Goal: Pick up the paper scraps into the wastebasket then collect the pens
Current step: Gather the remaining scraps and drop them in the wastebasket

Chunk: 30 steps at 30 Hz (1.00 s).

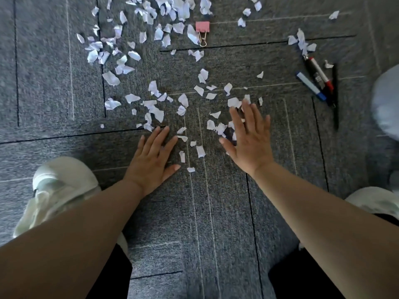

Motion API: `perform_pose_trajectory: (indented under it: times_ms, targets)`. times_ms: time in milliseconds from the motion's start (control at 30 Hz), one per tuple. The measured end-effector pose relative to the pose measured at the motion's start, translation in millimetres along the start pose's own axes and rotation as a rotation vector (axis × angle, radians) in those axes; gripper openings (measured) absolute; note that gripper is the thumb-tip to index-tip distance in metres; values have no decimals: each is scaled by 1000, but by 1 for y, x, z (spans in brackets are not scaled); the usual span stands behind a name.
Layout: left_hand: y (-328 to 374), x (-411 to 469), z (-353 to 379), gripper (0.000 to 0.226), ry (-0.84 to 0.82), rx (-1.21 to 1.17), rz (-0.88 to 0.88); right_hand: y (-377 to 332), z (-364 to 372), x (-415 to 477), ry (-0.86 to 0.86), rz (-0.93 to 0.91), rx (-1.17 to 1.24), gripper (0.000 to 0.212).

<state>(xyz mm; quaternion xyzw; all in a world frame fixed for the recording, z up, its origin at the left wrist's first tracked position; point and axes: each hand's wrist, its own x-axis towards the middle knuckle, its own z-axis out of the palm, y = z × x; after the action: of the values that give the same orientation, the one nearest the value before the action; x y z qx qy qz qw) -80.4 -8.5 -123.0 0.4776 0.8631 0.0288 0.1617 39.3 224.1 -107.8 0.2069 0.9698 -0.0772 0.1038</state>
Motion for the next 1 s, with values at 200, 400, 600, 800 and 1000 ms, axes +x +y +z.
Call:
perform_pose_trajectory:
  times_ms: [200,400,600,800,1000]
  targets:
    - [-6,1,-8,71,-10,8,86,52,8,-39,-220,-336,-206,109]
    - [-30,-23,-1,70,-85,59,57,39,8,-22,-161,-151,-77,95]
    - [-19,-9,-7,71,-44,-21,-139,15,-9,5,-48,179,98,84]
    - [-9,2,-10,80,-27,-73,-287,-15,7,-10,-158,298,182,93]
    - [13,41,-26,75,-63,-111,-196,-55,5,-6,-45,11,442,89]
